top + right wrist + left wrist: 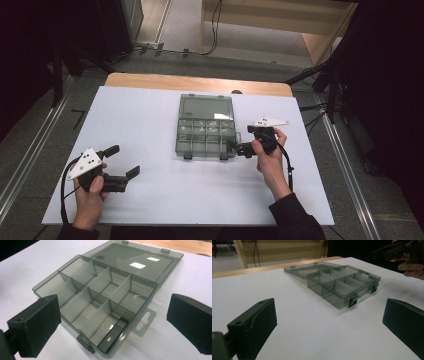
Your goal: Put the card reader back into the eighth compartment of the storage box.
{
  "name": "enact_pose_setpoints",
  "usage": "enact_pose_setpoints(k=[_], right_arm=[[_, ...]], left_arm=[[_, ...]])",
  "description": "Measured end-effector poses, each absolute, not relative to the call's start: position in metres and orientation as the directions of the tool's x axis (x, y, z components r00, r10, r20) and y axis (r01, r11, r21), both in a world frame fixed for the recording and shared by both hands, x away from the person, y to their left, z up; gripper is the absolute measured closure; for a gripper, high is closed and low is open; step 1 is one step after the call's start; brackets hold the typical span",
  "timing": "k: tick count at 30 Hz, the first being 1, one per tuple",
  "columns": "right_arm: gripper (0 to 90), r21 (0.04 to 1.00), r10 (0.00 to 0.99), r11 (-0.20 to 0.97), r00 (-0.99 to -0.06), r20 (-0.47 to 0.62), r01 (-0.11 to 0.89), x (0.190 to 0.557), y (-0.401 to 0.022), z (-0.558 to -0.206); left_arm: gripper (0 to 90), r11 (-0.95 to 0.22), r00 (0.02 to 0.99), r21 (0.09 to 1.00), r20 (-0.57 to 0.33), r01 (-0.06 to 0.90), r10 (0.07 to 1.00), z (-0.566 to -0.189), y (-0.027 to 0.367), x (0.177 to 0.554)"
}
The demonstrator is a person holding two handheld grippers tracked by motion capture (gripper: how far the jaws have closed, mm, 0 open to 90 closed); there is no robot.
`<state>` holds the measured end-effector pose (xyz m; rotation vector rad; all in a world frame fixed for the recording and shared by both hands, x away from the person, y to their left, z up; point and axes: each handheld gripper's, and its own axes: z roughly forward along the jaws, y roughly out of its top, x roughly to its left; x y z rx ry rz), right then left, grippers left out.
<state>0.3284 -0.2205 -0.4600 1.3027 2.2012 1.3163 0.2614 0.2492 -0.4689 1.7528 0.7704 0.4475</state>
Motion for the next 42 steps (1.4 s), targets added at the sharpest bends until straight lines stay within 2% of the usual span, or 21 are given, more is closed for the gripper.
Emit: enact_pose_setpoints(k=[7,10,26,32,42], right_arm=[[0.0,0.813,0.791,0.194,-0.577,0.202,0.549,0.328,-0.222,-0.461],[0.0,0.81,0.781,0.207,-0.591,0.2,0.548,0.329,-0.222,-0.462],[0.0,0.803,0.779,0.229,-0.599,0.188,0.55,0.332,-0.222,-0.463],[0.0,0.816,0.782,0.219,-0.596,0.181,0.534,0.333,-0.222,-0.461],[0.0,0.827,0.786,0.189,-0.587,0.197,0.53,0.336,-0.22,-0.464]], left_arm=[[0.0,-0.189,0.714,0.945,-0.064,0.268,0.697,-0.462,0.237,0.273],[0.0,-0.161,0.726,0.944,-0.105,0.287,0.679,-0.46,0.233,0.28],[0.0,-0.186,0.756,0.938,-0.108,0.292,0.645,-0.457,0.2,0.309],[0.0,-0.204,0.752,0.938,-0.084,0.282,0.654,-0.454,0.19,0.318],[0.0,-0.196,0.765,0.938,-0.099,0.284,0.636,-0.455,0.177,0.332]])
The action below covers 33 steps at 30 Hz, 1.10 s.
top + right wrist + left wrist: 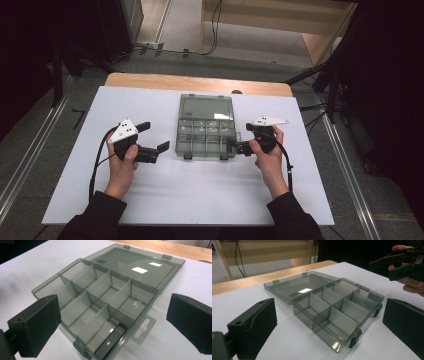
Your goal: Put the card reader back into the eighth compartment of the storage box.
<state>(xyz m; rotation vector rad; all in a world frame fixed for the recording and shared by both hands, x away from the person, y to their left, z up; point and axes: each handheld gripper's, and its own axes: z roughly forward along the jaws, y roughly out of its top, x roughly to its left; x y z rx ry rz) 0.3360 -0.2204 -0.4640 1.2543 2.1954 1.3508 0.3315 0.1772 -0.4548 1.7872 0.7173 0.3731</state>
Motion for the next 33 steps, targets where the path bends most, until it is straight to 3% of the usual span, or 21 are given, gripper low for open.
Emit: enact_pose_setpoints(k=[33], right_arm=[[0.0,0.846,0.815,0.099,-0.53,0.232,0.523,0.357,-0.222,-0.477]], left_arm=[[0.0,-0.219,0.781,0.925,-0.117,0.31,0.613,-0.461,0.138,0.376]])
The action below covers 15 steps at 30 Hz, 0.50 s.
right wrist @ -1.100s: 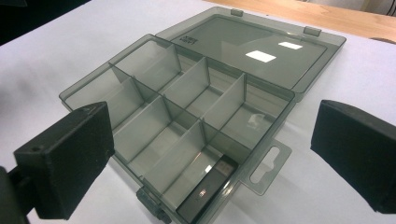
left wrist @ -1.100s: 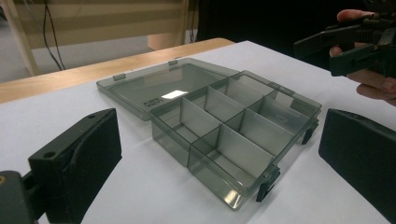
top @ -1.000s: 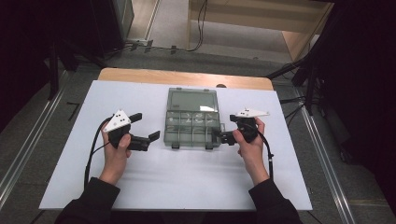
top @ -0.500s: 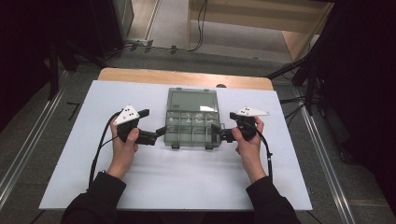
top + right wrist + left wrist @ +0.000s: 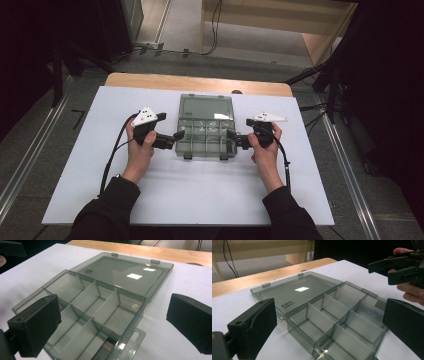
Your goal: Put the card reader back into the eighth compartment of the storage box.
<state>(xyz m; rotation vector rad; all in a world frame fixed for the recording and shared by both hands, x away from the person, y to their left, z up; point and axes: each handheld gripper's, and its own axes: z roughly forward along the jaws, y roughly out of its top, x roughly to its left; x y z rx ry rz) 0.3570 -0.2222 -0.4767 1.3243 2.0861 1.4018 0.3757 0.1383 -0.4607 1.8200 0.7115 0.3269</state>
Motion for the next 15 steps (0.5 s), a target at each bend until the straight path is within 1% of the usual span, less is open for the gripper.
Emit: enact_pose_setpoints(k=[9,15], right_arm=[[0.0,0.843,0.817,0.135,-0.54,0.202,0.521,0.369,-0.218,-0.468],[0.0,0.841,0.818,0.147,-0.541,0.193,0.521,0.381,-0.218,-0.469]], left_arm=[[0.0,-0.216,0.778,0.924,-0.122,0.316,0.616,-0.459,0.135,0.386],[0.0,-0.2,0.768,0.924,-0.135,0.325,0.625,-0.461,0.136,0.392]])
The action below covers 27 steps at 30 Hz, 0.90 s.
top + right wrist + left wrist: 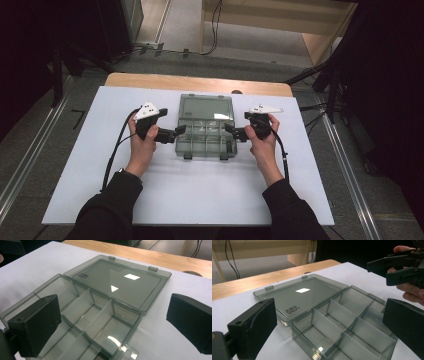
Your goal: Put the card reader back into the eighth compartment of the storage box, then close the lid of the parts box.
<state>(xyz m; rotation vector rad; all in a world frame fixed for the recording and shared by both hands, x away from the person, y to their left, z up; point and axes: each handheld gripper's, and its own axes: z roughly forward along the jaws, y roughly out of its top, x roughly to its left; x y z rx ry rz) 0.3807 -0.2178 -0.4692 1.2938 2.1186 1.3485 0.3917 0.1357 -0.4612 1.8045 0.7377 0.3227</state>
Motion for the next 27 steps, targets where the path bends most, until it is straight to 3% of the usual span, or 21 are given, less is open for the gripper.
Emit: enact_pose_setpoints(k=[18,27], right_arm=[[0.0,0.838,0.826,0.111,-0.519,0.221,0.534,0.395,-0.22,-0.477],[0.0,0.824,0.816,0.025,-0.488,0.31,0.566,0.401,-0.231,-0.48]], left_arm=[[0.0,-0.207,0.752,0.916,-0.137,0.345,0.644,-0.468,0.135,0.404],[0.0,-0.194,0.738,0.905,-0.17,0.379,0.653,-0.473,0.129,0.419]])
